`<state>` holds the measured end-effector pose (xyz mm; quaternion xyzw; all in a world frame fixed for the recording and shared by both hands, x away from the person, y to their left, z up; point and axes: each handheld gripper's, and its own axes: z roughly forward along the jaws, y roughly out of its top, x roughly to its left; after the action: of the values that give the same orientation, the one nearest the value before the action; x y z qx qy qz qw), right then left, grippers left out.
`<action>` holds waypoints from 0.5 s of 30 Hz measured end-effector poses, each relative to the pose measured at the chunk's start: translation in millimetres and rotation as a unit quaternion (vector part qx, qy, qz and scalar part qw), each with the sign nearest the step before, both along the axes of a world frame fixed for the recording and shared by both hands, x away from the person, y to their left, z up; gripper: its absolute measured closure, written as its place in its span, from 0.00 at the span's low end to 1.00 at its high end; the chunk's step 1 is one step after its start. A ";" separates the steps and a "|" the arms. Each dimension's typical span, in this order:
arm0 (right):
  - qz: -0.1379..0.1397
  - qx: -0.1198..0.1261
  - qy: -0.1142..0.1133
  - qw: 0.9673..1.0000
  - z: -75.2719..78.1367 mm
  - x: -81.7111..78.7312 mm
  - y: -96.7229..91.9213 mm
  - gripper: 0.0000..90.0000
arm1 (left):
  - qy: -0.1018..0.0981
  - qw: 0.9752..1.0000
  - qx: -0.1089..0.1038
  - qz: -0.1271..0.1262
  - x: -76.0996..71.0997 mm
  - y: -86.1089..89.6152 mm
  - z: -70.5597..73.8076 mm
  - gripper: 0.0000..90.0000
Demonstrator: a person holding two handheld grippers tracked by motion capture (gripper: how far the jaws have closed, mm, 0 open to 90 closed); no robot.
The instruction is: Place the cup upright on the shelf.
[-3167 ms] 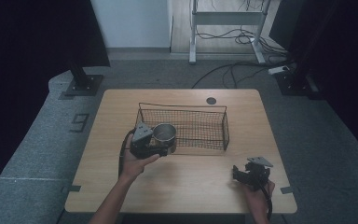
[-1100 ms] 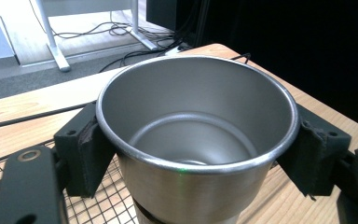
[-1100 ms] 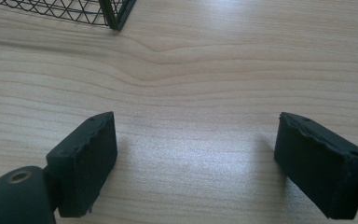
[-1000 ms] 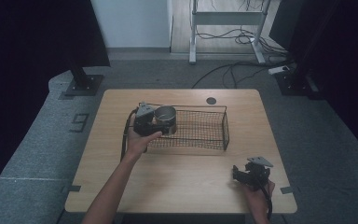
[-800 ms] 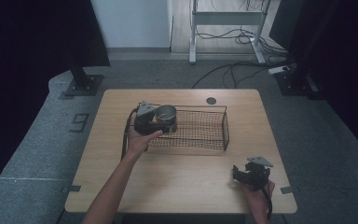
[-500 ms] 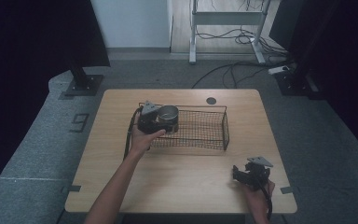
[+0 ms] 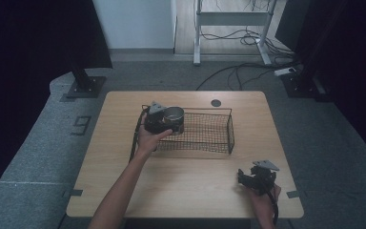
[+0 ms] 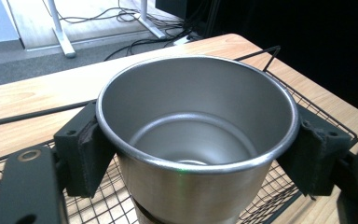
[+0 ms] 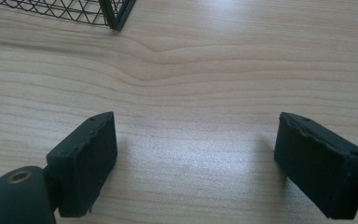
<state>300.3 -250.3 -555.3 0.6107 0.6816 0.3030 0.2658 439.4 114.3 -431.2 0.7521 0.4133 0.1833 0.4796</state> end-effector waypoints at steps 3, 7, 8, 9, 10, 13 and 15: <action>0.000 0.000 0.000 1.000 0.0 0.0 0.0 0.14 | 0.006 1.000 0.003 0.001 2.2 -2.1 -4.4 0.22; 0.000 0.000 0.000 1.000 -0.1 0.1 0.0 0.14 | 0.012 1.000 0.003 0.001 5.7 -4.4 -9.4 0.22; 0.000 0.000 0.000 1.000 0.0 0.0 0.0 0.14 | 0.013 1.000 0.002 0.001 6.5 -4.8 -10.4 0.22; 0.000 0.000 0.000 1.000 0.0 0.0 0.0 0.14 | 0.014 1.000 0.003 0.002 7.0 -5.0 -11.0 0.22; 0.000 0.000 0.000 1.000 0.0 0.0 0.0 0.14 | 0.015 1.000 0.002 0.003 7.6 -5.5 -11.8 0.22; 0.000 0.000 -0.001 1.000 -0.2 0.1 0.0 0.14 | 0.018 1.000 0.006 0.006 9.8 -6.8 -14.9 0.22; 0.000 0.000 -0.001 1.000 -0.2 0.1 0.0 0.14 | 0.022 1.000 0.008 0.009 11.8 -7.4 -17.8 0.22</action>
<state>300.4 -250.3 -555.4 0.6107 0.6811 0.3039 0.2663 451.2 106.9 -449.0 0.7562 0.4287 0.1742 0.4627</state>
